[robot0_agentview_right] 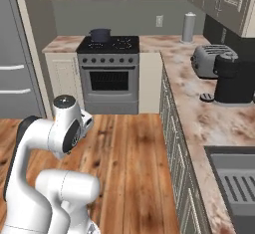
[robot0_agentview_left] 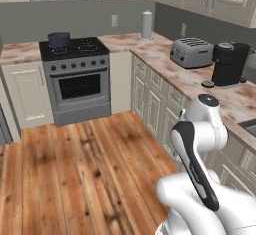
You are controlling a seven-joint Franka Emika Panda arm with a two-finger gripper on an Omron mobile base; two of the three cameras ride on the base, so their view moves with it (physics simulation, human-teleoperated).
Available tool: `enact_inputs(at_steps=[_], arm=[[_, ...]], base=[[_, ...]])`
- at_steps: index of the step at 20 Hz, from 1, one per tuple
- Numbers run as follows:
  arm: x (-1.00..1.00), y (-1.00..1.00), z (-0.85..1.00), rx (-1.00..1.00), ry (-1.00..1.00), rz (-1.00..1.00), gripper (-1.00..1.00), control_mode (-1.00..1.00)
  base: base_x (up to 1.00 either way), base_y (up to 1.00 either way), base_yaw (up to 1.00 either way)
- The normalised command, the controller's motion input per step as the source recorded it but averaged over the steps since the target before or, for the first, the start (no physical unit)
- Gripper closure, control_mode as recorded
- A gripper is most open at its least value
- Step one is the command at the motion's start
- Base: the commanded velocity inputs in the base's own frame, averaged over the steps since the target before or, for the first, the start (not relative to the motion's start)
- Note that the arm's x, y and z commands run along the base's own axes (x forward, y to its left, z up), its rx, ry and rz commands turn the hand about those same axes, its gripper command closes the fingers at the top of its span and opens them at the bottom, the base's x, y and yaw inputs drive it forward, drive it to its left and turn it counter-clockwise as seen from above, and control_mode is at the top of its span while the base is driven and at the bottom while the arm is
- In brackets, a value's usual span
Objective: Move the pot and pan from the stove into the sink.
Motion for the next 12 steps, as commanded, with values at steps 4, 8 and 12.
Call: enact_inputs(at_steps=[4,8,12], arm=[[0.00,0.00,0.00,0.00,0.00,0.00,-1.00,1.00],[0.00,0.00,0.00,0.00,0.00,0.00,-1.00,1.00],[0.00,0.00,0.00,0.00,0.00,0.00,-1.00,1.00]], base=[[0.71,0.22,-0.01],[0.97,0.32,0.00],[1.00,0.37,0.00]])
